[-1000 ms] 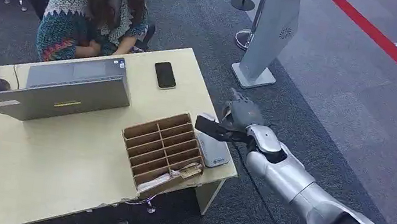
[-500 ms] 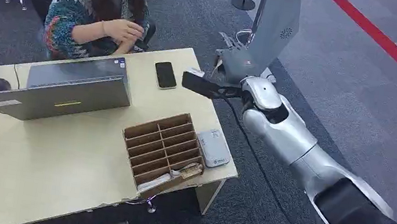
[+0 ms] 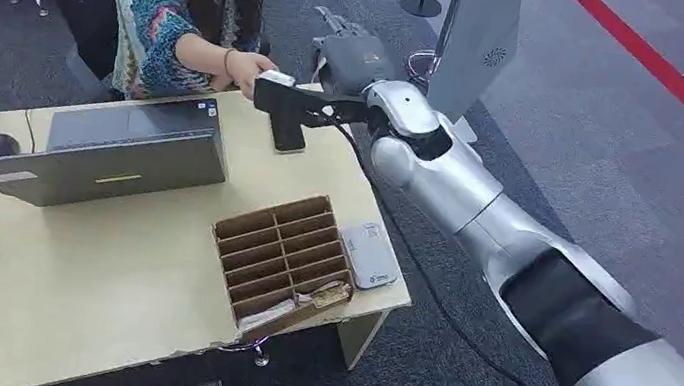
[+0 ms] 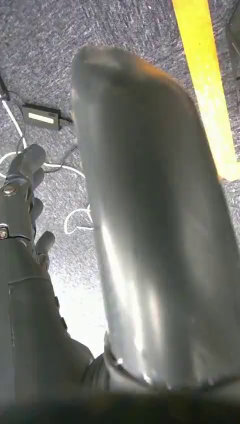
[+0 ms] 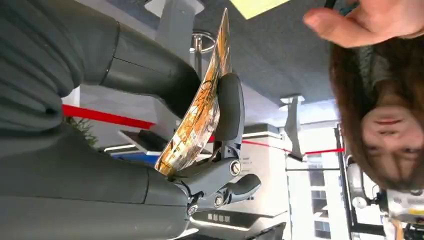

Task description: Pass the card to the sensor for recognition and then transmit it.

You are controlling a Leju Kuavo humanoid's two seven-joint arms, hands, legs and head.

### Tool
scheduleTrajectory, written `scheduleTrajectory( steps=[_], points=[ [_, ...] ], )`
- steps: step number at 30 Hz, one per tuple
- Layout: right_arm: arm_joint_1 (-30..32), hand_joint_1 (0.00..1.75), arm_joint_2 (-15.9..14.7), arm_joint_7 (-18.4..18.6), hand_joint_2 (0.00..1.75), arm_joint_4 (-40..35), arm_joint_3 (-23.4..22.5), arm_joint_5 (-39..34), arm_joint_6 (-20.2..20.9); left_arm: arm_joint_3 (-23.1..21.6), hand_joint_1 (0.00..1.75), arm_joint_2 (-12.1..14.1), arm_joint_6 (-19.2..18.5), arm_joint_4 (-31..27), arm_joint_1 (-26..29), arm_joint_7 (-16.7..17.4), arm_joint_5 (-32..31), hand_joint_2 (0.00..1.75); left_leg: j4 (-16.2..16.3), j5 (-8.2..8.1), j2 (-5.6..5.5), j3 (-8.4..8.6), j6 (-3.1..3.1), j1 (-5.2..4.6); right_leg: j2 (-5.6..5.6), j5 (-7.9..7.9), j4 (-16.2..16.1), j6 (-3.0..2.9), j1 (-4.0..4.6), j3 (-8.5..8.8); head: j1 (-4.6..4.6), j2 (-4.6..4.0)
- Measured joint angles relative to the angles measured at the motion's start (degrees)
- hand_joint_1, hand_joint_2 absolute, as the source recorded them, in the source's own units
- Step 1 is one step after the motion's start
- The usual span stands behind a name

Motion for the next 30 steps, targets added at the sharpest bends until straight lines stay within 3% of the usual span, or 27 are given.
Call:
scheduleTrajectory(
  steps=[9, 18, 19, 20, 30],
  points=[
    [-3.01, 1.75, 5.37, -2.03, 1.75, 12.36, 3.14, -2.93, -1.99, -0.04, 0.00, 0.20, -0.07, 0.00, 0.02, 0.07, 0.44, 0.00, 0.01, 0.01, -0.06, -0.01, 0.00, 0.00, -0.04, 0.00, 0.00, 0.00, 0.00, 0.00, 0.00, 0.02],
    [-3.93, 1.75, 8.22, -3.72, 1.75, 19.12, 5.24, -4.61, -3.61, -0.04, 0.00, 0.33, -0.11, 0.00, 0.01, 0.37, 0.70, 0.00, 0.01, 0.01, -0.04, 0.00, 0.00, 0.00, -0.02, 0.00, 0.00, 0.00, 0.00, -0.01, 0.00, 0.00],
    [-3.94, 1.36, 8.43, -3.89, 1.75, 19.63, 5.48, -4.74, -3.84, -0.04, 0.00, 0.33, -0.09, 0.00, 0.01, 0.39, 0.79, 0.00, 0.01, 0.01, -0.04, 0.00, 0.00, 0.00, -0.01, 0.00, 0.00, 0.00, 0.00, -0.02, 0.00, 0.02],
    [-3.96, 0.02, 8.59, -3.96, 1.75, 20.02, 5.68, -4.79, -4.00, -0.04, 0.00, 0.35, -0.09, 0.00, 0.02, 0.39, 0.79, 0.00, 0.01, 0.01, -0.04, 0.00, 0.00, 0.00, -0.02, 0.00, 0.00, 0.00, 0.00, -0.02, 0.00, 0.02],
    [-4.66, 0.00, 9.66, -3.76, 1.75, 23.62, 7.41, -3.41, -8.20, -0.04, 0.00, 0.48, -0.02, 0.00, 0.11, 0.39, 0.83, 0.00, 0.01, 0.01, -0.04, 0.01, 0.00, 0.00, -0.01, 0.00, 0.00, 0.00, 0.00, -0.02, 0.00, 0.00]
  ],
)
